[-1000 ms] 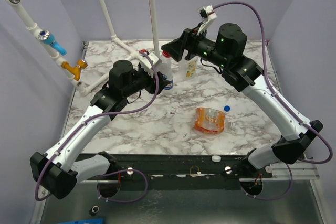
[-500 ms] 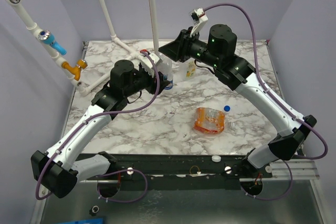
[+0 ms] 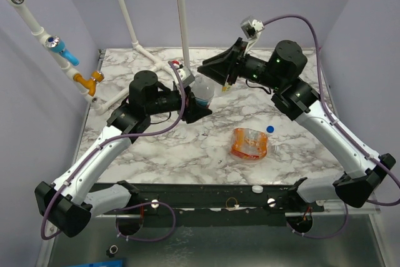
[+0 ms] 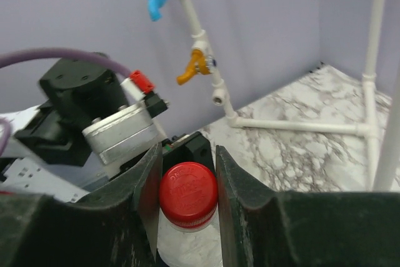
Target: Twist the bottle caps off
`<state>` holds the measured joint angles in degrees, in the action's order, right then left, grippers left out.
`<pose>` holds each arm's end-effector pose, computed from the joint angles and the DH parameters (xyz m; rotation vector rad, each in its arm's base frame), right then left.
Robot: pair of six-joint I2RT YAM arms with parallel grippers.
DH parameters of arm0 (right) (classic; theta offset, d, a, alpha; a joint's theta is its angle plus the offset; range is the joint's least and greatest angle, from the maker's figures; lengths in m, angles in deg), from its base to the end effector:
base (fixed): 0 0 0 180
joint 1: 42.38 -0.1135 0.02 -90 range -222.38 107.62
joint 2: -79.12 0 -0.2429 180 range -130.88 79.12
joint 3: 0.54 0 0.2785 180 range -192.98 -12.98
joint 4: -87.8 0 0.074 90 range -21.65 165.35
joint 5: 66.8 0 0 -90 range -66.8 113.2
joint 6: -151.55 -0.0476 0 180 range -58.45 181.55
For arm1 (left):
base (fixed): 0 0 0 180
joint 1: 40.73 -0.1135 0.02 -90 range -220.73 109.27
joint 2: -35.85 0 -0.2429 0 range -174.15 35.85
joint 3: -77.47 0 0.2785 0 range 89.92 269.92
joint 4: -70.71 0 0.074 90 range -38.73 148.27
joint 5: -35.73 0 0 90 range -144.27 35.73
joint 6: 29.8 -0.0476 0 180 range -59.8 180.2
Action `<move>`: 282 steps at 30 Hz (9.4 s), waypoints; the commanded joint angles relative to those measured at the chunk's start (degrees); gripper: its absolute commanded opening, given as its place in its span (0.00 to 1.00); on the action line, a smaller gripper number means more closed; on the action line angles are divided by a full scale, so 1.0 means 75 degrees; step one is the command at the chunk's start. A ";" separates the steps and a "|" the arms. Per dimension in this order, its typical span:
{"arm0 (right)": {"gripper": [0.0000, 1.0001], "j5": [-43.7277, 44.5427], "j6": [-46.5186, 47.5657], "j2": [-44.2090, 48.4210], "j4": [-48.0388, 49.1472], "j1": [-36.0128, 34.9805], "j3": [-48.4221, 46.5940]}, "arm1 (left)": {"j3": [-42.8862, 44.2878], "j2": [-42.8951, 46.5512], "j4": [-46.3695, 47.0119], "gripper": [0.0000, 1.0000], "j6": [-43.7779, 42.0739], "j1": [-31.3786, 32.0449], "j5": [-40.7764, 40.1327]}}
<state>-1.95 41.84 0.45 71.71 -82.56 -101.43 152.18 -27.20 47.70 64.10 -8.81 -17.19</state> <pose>0.2517 0.2390 0.4695 -0.6498 1.4472 1.1531 0.2331 -0.1790 0.3643 0.9038 1.6057 -1.0146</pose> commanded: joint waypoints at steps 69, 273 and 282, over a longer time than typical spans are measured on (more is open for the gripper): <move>0.35 0.1288 -0.0576 -0.0970 -0.1785 -0.0042 -0.1434 | -0.0005 0.0120 -0.0278 0.00 -0.1413 -0.0002 -0.2017; 0.10 0.2980 0.2385 0.1134 0.0143 0.0110 0.2812 | -0.0965 0.1622 -0.1124 0.99 -0.0591 0.0010 -0.0465; 0.08 0.3958 0.2519 0.0730 0.1248 0.0116 0.3939 | -0.0954 0.1709 -0.1300 0.99 -0.0687 0.0016 -0.0477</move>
<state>21.70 58.72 7.51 75.93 -81.69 -74.81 143.85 -15.20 39.37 59.25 -8.79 -20.01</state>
